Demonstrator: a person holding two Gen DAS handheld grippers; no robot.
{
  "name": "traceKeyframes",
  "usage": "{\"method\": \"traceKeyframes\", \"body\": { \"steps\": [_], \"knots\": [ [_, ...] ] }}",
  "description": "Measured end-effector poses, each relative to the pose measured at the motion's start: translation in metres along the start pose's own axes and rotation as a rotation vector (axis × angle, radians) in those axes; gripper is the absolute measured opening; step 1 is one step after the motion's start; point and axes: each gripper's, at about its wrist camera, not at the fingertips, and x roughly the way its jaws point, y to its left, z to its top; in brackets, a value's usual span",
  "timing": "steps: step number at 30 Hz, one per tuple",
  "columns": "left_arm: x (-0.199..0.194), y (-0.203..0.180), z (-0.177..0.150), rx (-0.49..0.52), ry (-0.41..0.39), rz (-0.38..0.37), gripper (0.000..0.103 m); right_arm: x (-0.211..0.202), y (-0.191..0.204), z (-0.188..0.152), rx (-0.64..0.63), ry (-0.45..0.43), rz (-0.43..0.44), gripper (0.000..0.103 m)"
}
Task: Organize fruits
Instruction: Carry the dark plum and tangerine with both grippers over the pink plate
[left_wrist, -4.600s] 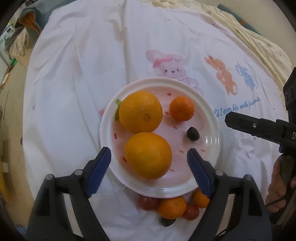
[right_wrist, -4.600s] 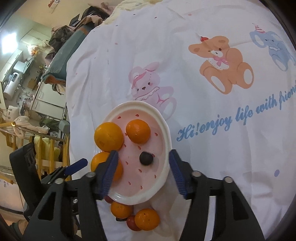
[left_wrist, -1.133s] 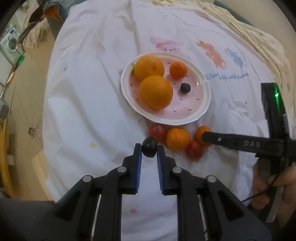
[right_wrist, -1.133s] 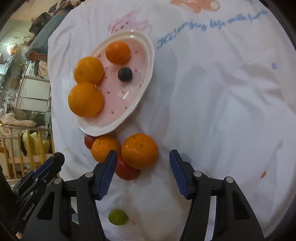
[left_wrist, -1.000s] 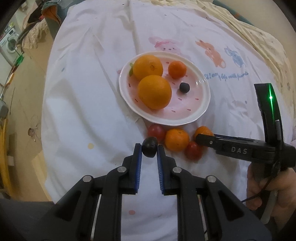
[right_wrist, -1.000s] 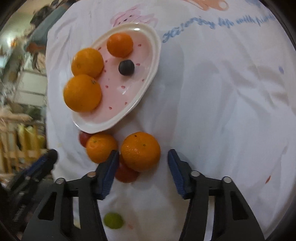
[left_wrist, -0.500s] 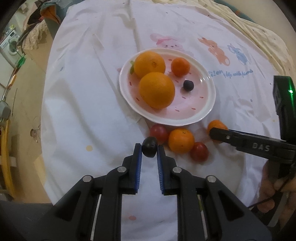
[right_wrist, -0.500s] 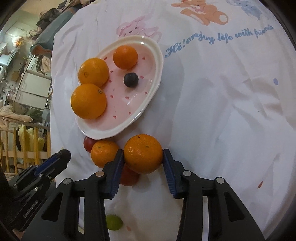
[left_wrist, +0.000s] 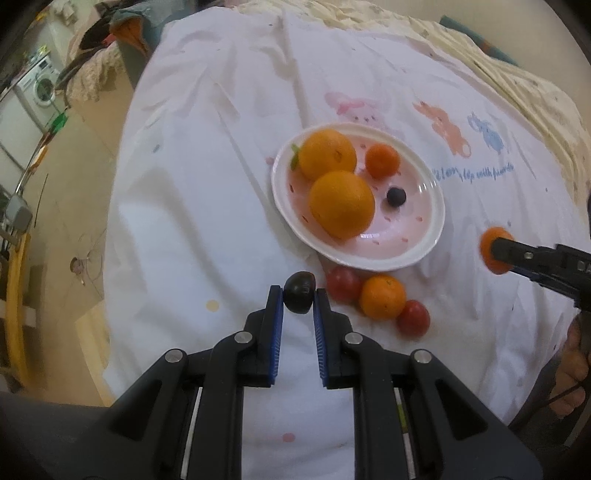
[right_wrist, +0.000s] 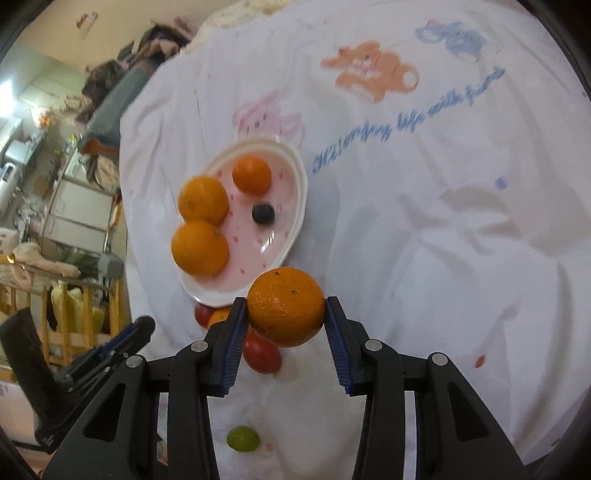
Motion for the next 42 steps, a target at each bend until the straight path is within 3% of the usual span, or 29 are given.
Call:
{"method": "traceKeyframes", "body": {
  "steps": [7,16,23,30,42],
  "knots": [
    [-0.026,0.004,0.021,-0.040,-0.058,-0.021,0.013,-0.036,0.003,0.008,0.045,-0.100,0.128,0.044],
    [-0.039,-0.004,0.056,0.003,-0.089,-0.033,0.013,-0.065,0.033,0.038,-0.044,-0.178,0.159,0.044],
    [-0.029,0.002,0.086,0.004,-0.088,-0.033,0.013,-0.049,0.051,0.065,-0.131,-0.142,0.131,0.044],
    [0.002,0.002,0.104,0.027,-0.053,-0.019,0.013,-0.013,0.042,0.088,-0.126,-0.077,0.086,0.044],
    [0.071,0.013,0.102,-0.052,0.089,-0.024,0.013,0.047,0.022,0.102,-0.132,0.008,0.045,0.044]
  ]
}}
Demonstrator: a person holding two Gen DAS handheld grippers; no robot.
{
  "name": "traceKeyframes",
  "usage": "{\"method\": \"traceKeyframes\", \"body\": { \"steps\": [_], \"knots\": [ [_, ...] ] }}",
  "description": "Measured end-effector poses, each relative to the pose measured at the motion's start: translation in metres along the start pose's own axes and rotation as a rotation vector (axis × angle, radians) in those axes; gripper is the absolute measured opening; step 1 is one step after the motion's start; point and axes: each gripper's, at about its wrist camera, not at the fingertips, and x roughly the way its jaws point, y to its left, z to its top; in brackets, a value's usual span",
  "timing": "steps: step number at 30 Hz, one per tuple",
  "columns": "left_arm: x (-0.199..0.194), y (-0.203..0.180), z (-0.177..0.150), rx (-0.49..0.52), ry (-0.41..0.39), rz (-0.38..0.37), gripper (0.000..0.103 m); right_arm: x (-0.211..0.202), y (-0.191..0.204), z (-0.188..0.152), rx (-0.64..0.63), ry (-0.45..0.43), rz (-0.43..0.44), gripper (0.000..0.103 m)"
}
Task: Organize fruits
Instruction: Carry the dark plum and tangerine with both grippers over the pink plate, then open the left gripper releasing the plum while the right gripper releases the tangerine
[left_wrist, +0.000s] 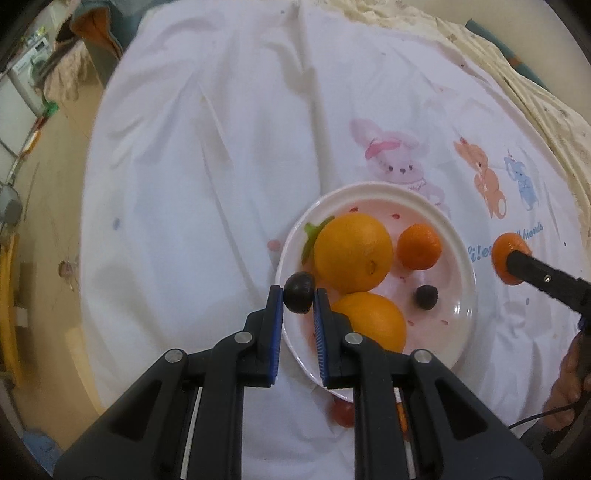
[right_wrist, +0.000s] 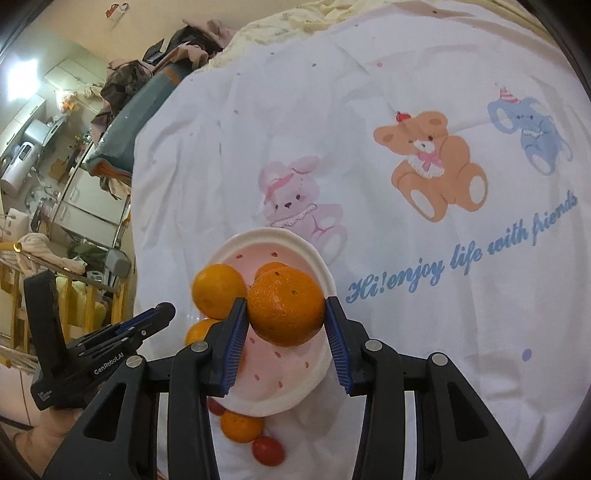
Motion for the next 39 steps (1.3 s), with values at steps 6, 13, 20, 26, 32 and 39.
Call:
{"method": "traceKeyframes", "body": {
  "steps": [6,13,20,26,32,39],
  "knots": [
    [0.019,0.006,-0.001,-0.066,0.049,-0.033,0.013,0.017,-0.006,-0.006,0.009,0.021,-0.003,0.044],
    [0.024,0.001,0.002,-0.073,0.064,-0.053,0.014,0.025,-0.011,-0.007,0.022,0.045,-0.011,0.044],
    [0.025,0.004,0.003,-0.095,0.070,-0.042,0.014,0.031,-0.011,-0.006,0.021,0.056,-0.009,0.044],
    [0.026,0.005,0.002,-0.114,0.067,-0.034,0.014,0.036,-0.008,-0.007,0.003,0.060,-0.024,0.046],
    [0.026,0.002,0.003,-0.096,0.071,-0.017,0.015,0.036,-0.010,-0.007,0.011,0.064,-0.024,0.046],
    [0.020,0.000,0.004,-0.080,0.043,0.005,0.047,0.028,-0.008,-0.005,0.013,0.033,0.000,0.071]
  ]
}}
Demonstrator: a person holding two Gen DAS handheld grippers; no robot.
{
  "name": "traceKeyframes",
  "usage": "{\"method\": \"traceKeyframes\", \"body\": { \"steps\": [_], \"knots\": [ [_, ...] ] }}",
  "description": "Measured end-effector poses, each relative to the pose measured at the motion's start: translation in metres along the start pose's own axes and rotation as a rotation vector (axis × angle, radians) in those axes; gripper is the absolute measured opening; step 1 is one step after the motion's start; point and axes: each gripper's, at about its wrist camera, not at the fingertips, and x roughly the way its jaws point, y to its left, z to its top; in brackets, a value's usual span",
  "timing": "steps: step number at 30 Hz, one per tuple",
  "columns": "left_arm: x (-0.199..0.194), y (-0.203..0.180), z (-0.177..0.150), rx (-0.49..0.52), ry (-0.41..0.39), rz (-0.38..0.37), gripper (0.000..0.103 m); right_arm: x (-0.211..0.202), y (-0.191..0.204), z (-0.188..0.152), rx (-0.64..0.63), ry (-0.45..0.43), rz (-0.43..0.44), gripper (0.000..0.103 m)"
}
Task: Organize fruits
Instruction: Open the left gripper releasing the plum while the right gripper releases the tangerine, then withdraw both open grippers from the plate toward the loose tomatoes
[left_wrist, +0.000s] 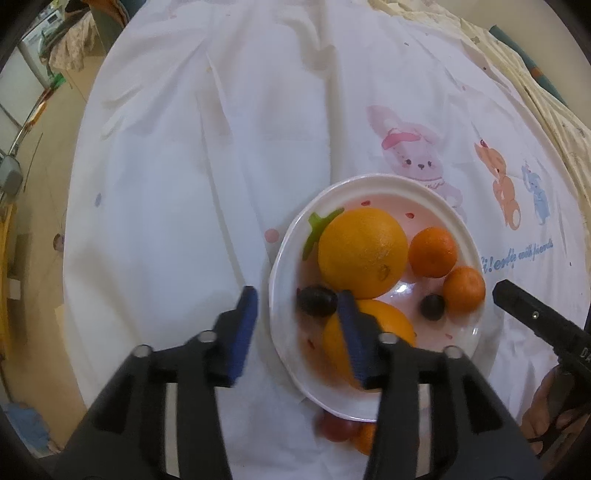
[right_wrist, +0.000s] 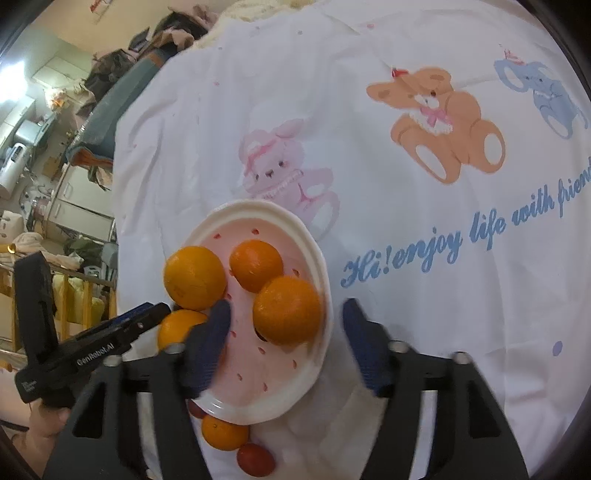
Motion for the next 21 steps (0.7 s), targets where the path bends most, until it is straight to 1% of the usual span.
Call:
{"method": "traceKeyframes", "body": {
  "steps": [1,3,5,9,12,15,17,21],
  "knots": [
    [-0.001,0.000,0.000,0.004,-0.006,0.003,0.049,-0.002,0.001,0.001,-0.006,-0.004,0.001,0.072],
    [-0.004,-0.001,0.001,0.014,-0.021,0.016,0.062,-0.004,0.003,0.002,-0.014,-0.012,0.002,0.073],
    [-0.007,-0.002,0.002,0.022,-0.039,0.031,0.065,-0.005,0.004,0.002,-0.023,-0.016,0.000,0.074],
    [-0.010,0.000,0.002,0.027,-0.044,0.032,0.066,-0.007,0.006,0.002,-0.033,-0.020,-0.009,0.078],
    [-0.010,0.000,0.001,0.028,-0.045,0.036,0.067,-0.009,0.008,0.002,-0.046,-0.027,-0.015,0.084],
    [-0.009,0.000,-0.005,0.035,-0.035,0.034,0.068,-0.014,0.009,0.000,-0.053,-0.027,-0.004,0.085],
    [-0.012,0.000,-0.008,0.041,-0.050,0.043,0.068,-0.018,0.012,-0.002,-0.057,-0.034,-0.005,0.085],
    [-0.026,0.003,-0.014,0.048,-0.111,0.063,0.068,-0.028,0.017,-0.007,-0.063,-0.051,0.001,0.085]
  ]
}}
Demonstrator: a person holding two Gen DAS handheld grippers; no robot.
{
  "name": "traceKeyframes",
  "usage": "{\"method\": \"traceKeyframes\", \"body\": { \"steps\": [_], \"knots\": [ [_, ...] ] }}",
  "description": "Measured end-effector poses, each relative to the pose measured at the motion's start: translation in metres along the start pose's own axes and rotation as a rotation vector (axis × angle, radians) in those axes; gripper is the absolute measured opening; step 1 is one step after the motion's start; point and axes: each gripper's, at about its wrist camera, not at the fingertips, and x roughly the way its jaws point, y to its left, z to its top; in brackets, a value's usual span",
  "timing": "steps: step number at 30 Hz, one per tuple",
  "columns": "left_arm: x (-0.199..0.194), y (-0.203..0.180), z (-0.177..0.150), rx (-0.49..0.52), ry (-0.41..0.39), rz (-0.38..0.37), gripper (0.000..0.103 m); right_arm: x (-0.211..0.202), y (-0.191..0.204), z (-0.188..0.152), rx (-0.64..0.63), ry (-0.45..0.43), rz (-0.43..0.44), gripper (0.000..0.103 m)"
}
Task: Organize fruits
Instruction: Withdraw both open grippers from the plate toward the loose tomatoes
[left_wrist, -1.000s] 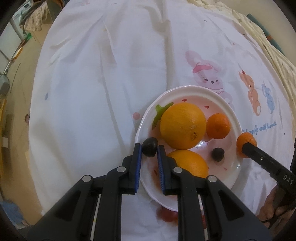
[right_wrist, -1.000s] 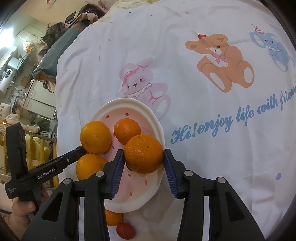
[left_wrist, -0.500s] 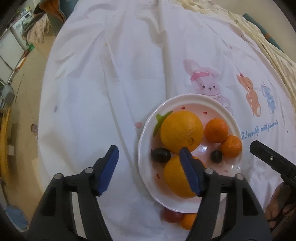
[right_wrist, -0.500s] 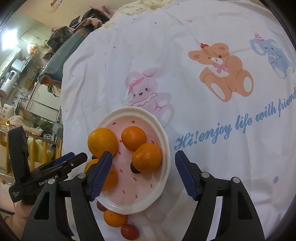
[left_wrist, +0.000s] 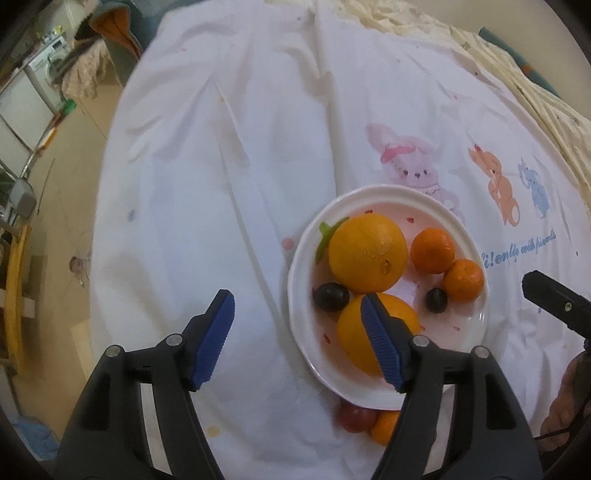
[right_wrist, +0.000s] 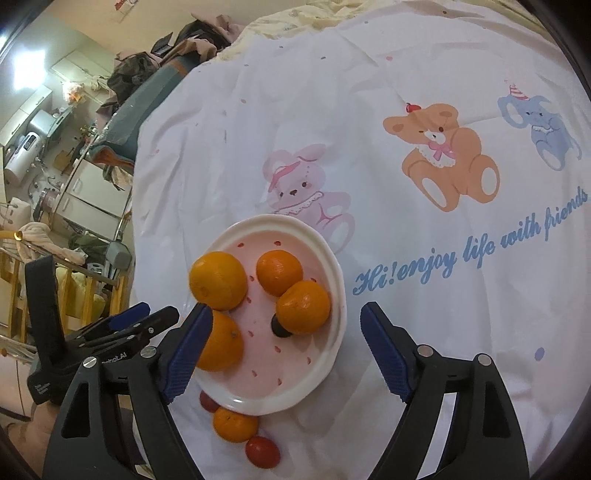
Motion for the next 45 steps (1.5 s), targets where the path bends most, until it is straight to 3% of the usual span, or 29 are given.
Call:
{"method": "traceKeyframes", "body": {
  "steps": [9,21,28,36,45],
  "knots": [
    [-0.027,0.013,-0.006,-0.038,-0.065,-0.015,0.068,-0.043,0.006,-0.006,-0.006,-0.104,-0.003,0.085],
    [-0.050,0.025,-0.033,-0.077,-0.079,-0.032,0.068,-0.071,0.004,-0.036,0.032,-0.140,-0.040,0.085],
    [-0.059,0.023,-0.048,-0.069,-0.074,-0.036,0.068,-0.074,0.002,-0.062,0.073,-0.116,-0.023,0.085],
    [-0.062,0.010,-0.073,-0.027,0.000,-0.087,0.068,-0.062,0.001,-0.079,0.112,-0.057,-0.003,0.085],
    [-0.047,0.028,-0.075,-0.111,0.040,-0.067,0.068,-0.026,0.012,-0.090,0.094,0.046,0.010,0.085]
  ]
}}
